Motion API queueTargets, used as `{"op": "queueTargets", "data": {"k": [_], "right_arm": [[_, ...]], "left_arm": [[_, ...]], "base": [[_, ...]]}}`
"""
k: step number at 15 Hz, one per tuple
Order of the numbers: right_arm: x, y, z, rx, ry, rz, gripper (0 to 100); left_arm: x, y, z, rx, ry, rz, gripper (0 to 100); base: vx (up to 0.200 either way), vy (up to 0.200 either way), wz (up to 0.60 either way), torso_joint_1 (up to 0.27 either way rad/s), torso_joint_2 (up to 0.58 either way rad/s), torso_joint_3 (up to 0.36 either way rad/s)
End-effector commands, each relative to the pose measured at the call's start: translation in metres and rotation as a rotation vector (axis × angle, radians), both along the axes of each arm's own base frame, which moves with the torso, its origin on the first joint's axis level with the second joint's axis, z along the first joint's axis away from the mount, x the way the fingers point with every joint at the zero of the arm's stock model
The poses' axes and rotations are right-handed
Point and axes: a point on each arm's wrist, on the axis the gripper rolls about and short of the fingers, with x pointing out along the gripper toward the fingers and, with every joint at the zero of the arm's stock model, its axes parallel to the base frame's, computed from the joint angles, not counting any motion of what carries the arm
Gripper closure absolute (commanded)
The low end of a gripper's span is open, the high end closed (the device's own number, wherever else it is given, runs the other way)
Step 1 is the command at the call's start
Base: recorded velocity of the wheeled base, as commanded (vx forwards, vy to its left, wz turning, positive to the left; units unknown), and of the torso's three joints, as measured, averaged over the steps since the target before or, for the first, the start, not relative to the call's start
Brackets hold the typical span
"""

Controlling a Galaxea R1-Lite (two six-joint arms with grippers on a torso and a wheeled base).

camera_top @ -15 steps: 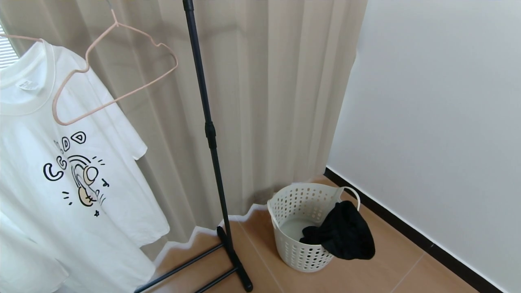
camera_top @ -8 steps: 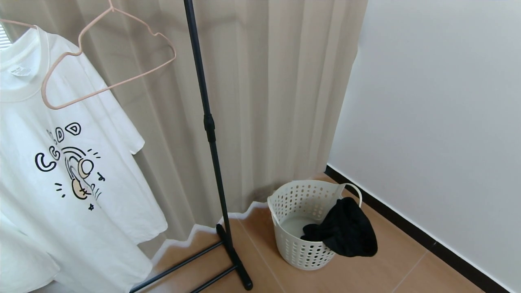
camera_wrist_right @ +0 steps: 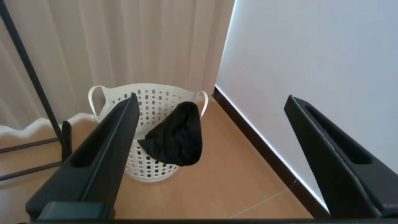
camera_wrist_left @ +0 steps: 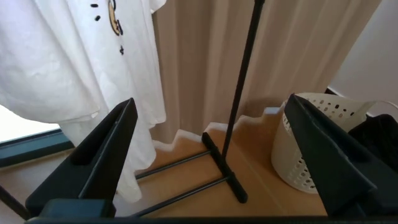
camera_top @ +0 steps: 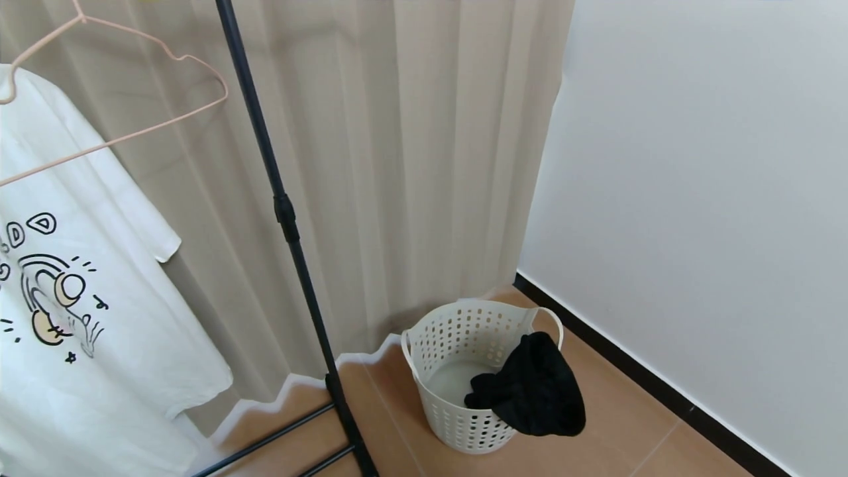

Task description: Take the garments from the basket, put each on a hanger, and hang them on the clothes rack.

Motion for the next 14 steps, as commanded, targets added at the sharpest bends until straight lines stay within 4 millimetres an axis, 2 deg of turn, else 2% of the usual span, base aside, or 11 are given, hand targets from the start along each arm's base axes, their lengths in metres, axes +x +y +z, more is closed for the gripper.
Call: {"op": "queueTargets", "data": {"k": [1,3,11,14], "right_arm": [[0.0001,0.0000,0.0001,0.001,0.000,0.001,0],[0.0001,0.0000,0.0001,0.001,0.000,0.001,0],[0.0001,0.0000,0.0001,-0.001,0.000,0.001,0],[0.0001,0.0000,0.0001,0.001,0.000,0.001,0]], "left_arm": [[0.0000,0.0000,0.0002,-0.001,-0.001,0.001,0],[0.0000,0.0001,0.0003,0.001,-0.003,0.003,0],[0.0000,0.0000,0.0002,-0.008,-0.002,0.003,0],[0.0001,0.0000,0.0002,-0.011,-0.001,0.003,0]], "base": [[0.200,0.000,0.00,0.012,0.01,0.002],[0.200,0.000,0.00,-0.007,0.00,0.007],[0.000,0.000,0.00,0.000,0.00,0.000],[0.000,0.000,0.00,0.004,0.00,-0.137]]}}
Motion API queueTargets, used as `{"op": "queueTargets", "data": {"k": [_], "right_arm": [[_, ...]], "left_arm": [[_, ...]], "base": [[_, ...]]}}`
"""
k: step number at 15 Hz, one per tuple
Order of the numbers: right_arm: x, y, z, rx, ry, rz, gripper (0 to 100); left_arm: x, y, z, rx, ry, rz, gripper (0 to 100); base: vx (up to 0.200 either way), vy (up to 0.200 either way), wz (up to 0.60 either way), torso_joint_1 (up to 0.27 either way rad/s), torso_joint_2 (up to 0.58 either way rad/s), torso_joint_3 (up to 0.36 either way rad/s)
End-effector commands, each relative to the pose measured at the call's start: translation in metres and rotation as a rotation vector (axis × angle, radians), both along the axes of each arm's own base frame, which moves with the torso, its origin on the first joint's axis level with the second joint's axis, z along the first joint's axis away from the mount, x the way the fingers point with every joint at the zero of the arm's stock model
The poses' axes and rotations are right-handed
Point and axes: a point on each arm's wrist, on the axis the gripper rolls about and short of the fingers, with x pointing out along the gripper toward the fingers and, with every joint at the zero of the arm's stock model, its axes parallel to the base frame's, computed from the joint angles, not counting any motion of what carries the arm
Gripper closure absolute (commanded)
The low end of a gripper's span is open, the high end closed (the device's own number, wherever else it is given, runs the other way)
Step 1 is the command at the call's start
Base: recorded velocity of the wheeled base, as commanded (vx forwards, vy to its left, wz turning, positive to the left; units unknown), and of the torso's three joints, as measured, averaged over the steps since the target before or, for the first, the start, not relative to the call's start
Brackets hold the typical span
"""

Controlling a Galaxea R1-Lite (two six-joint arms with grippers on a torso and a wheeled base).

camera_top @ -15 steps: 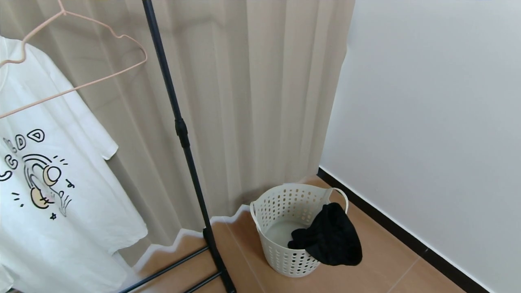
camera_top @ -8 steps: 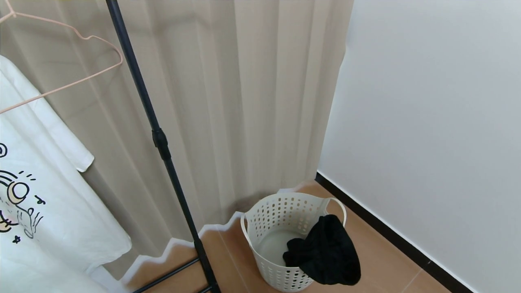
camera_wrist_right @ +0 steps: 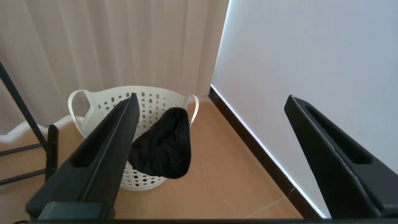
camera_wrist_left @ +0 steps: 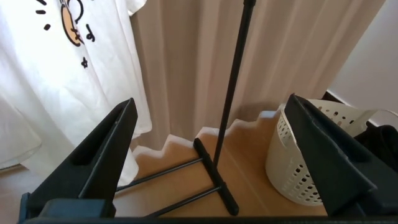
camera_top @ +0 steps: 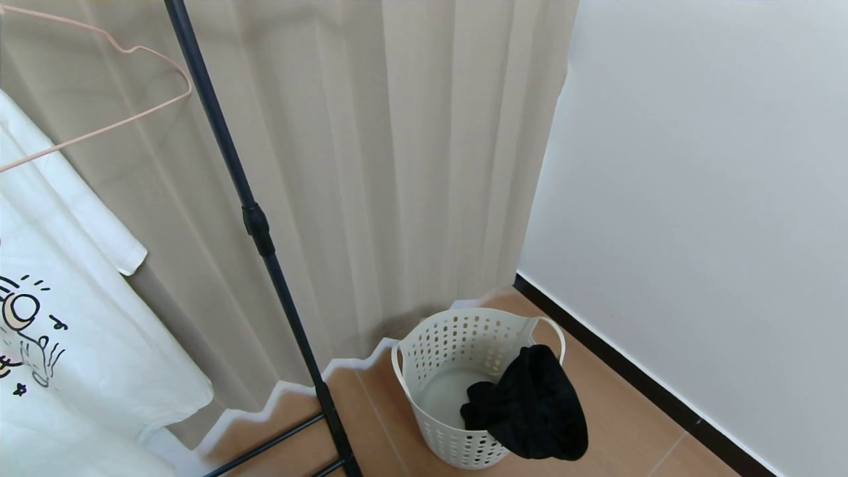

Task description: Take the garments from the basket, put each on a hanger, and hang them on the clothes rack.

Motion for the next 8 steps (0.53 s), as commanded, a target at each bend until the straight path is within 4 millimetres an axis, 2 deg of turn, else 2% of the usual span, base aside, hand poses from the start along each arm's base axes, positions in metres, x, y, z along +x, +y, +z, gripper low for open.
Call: {"op": "queueTargets", "data": {"k": [1,8], "right_arm": [[0.0001,0.0000,0.0001,0.000,0.001,0.001,0],[0.0001,0.0000,0.0001,0.000,0.001,0.001,0]], "left_arm": [[0.0000,0.0000,0.0000,-0.001,0.000,0.001,0],[0.0000,0.0000,0.0000,0.000,0.000,-0.001,0]], "base": [[0.000,0.000,0.00,0.002,0.00,-0.183],[0.000,0.000,0.00,0.001,0.00,-0.199]]}}
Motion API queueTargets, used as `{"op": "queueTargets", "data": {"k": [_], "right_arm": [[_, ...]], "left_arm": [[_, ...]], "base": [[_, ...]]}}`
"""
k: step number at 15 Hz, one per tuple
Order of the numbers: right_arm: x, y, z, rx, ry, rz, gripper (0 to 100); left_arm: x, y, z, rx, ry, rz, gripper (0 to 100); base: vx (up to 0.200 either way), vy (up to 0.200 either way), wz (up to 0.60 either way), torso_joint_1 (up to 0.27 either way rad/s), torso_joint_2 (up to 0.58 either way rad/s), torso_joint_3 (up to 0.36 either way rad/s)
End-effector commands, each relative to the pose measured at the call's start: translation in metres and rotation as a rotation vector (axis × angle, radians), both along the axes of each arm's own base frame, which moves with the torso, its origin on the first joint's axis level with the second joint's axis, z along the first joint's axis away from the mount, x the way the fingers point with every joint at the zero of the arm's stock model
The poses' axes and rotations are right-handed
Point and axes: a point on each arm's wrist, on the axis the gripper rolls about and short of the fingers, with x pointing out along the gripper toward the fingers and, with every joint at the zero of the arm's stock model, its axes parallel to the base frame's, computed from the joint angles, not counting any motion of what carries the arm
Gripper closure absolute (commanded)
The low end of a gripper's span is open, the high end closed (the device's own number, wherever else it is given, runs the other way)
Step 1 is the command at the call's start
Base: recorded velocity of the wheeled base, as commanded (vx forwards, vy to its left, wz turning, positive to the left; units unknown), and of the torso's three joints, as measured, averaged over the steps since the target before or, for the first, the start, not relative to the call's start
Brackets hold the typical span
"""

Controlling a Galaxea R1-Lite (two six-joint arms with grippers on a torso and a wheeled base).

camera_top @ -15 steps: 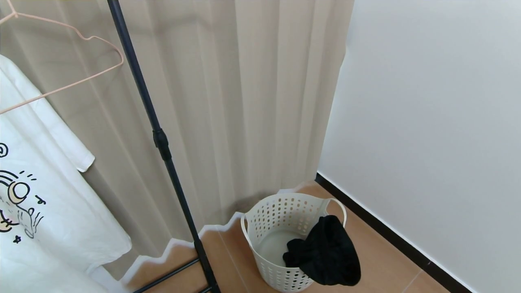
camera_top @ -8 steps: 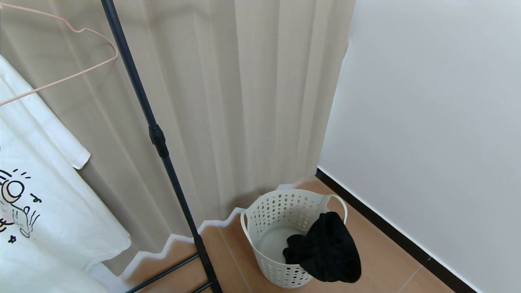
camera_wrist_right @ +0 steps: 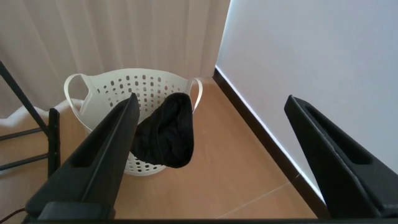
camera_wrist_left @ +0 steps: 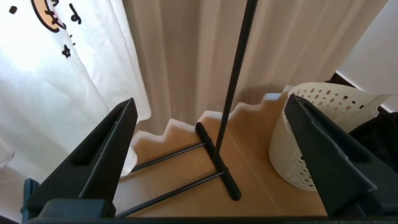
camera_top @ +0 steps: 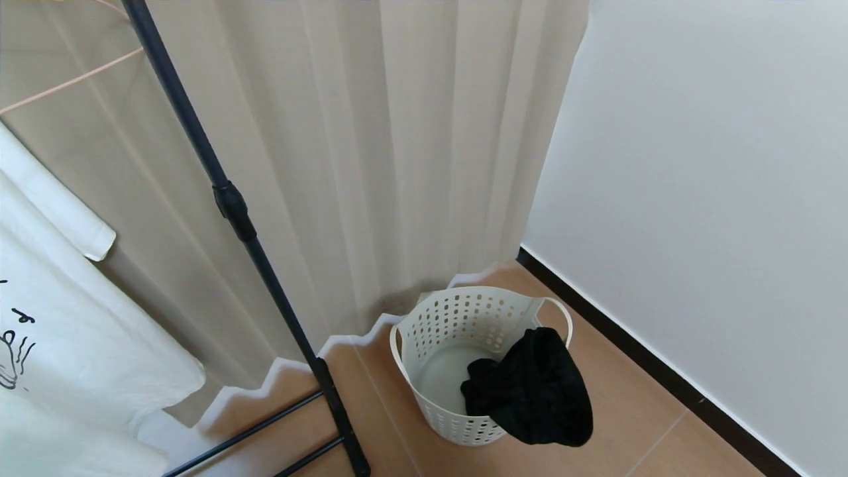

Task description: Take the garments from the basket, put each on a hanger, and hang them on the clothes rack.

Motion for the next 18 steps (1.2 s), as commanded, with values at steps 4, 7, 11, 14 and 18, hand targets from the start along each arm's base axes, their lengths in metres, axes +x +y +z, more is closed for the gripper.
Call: {"op": "queueTargets", "data": {"k": [4,7,11,14,18], "right_arm": [[0.0001,0.0000,0.0001,0.000,0.001,0.001,0],[0.0001,0.0000,0.0002,0.001,-0.001,0.001,0],[0.0001,0.0000,0.0001,0.000,0.001,0.001,0],[0.0001,0.0000,0.0001,0.000,0.001,0.001,0],[0.0001,0.0000,-0.0001,-0.003,0.002,0.002,0]], "left_arm": [[0.0000,0.0000,0.0001,0.000,0.000,0.000,0],[0.0000,0.0000,0.0001,0.000,0.000,0.000,0],[0.0000,0.0000,0.0001,0.000,0.000,0.000,0],[0.0000,0.0000,0.0001,0.000,0.000,0.000,0],[0.0000,0.0000,0.0001,0.000,0.000,0.000,0]], "base": [[0.000,0.000,0.00,0.004,0.00,-0.194],[0.000,0.000,0.00,0.002,0.00,-0.196],[0.000,0.000,0.00,0.006,0.00,-0.199],[0.000,0.000,0.00,0.004,0.00,-0.193],[0.000,0.000,0.00,0.000,0.00,-0.195]]}}
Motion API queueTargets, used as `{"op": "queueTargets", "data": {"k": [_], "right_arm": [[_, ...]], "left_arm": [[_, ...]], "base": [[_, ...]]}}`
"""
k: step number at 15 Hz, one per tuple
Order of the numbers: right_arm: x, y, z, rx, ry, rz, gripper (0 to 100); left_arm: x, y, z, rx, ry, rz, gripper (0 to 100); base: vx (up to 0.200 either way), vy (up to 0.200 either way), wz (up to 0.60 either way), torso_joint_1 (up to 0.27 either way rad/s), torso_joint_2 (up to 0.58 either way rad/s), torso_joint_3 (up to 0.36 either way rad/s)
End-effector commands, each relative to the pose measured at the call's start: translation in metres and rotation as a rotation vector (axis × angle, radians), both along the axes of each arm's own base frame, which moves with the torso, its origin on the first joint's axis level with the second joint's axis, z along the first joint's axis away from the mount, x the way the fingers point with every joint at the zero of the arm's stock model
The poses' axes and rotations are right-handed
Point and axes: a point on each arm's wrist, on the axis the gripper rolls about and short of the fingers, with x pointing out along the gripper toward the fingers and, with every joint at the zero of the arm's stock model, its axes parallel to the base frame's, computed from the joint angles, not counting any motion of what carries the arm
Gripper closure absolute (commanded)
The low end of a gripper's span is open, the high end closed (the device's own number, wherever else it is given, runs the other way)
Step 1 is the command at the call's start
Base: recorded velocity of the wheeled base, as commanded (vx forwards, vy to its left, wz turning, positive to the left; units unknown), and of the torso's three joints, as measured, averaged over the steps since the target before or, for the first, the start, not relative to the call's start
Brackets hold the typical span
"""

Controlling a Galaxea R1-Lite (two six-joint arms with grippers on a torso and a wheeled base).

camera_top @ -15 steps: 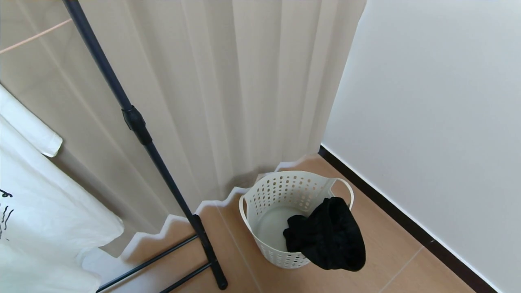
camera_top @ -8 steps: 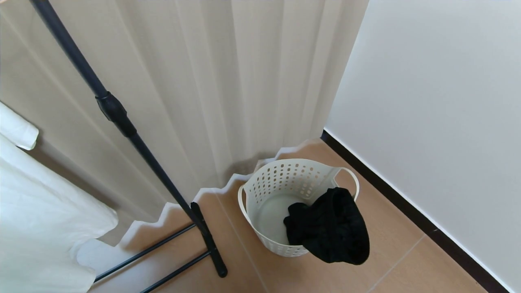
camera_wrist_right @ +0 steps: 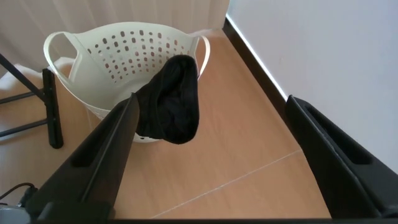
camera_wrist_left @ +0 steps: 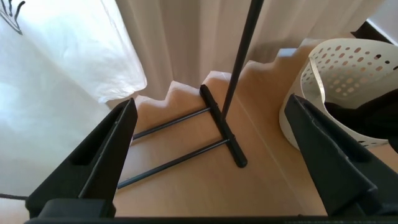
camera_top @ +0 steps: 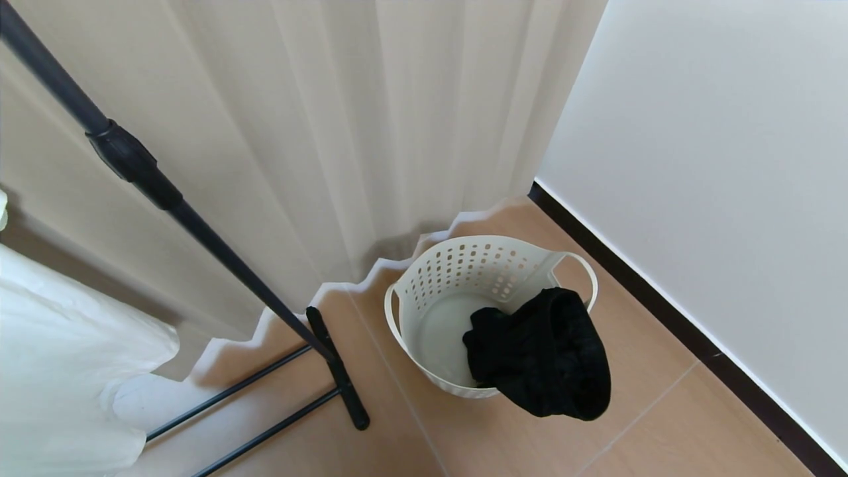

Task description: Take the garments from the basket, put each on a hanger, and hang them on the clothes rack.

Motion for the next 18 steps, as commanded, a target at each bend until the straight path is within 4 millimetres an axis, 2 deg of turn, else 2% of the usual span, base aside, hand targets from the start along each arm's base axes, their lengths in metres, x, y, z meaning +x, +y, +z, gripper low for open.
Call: {"op": "queueTargets", "data": {"k": [1,4,6,7,11,13,14,16,17,18], "right_arm": [[0.000,0.000,0.000,-0.002,0.000,0.002,0],[0.002,0.000,-0.001,-0.002,0.033,-0.004,0],[0.018,0.000,0.002,-0.004,0.240,0.024,0],[0.032,0.001,0.009,-0.007,0.353,0.081,0],[0.103,0.009,0.059,-0.075,0.494,0.134,0],[0.134,0.012,0.068,-0.251,0.534,0.174,0],[0.142,0.012,0.070,-0.299,0.537,0.182,0],[0.179,0.015,0.077,-0.443,0.563,0.224,0],[0.186,0.015,0.077,-0.476,0.570,0.231,0],[0.201,0.016,0.072,-0.588,0.589,0.268,0]], "left_arm": [[0.000,0.000,0.000,0.000,0.000,0.001,0],[0.000,0.000,0.000,0.000,0.000,0.001,0],[0.000,0.000,0.000,0.001,0.000,0.001,0],[0.000,0.000,0.000,0.001,0.000,0.002,0],[0.000,0.000,0.000,0.001,0.000,0.002,0],[0.000,0.000,0.000,0.001,0.000,0.001,0],[0.000,0.000,0.000,0.001,0.000,0.001,0],[0.000,0.000,0.000,0.001,0.000,0.001,0],[0.000,0.000,0.000,0.001,0.000,0.001,0],[0.000,0.000,0.000,0.001,0.000,0.001,0]], "base": [[0.000,0.000,0.00,-0.002,0.00,-0.193],[0.000,0.000,0.00,0.002,0.00,-0.183],[0.000,0.000,0.00,0.000,0.00,-0.073],[0.000,0.000,0.00,0.000,0.00,0.000],[0.000,0.000,0.00,0.000,0.00,0.000],[0.000,0.000,0.00,0.000,0.00,0.000],[0.000,0.000,0.00,0.000,0.00,0.000],[0.000,0.000,0.00,0.000,0.00,0.000],[0.000,0.000,0.00,0.000,0.00,0.000],[0.000,0.000,0.00,0.000,0.00,0.000]]}}
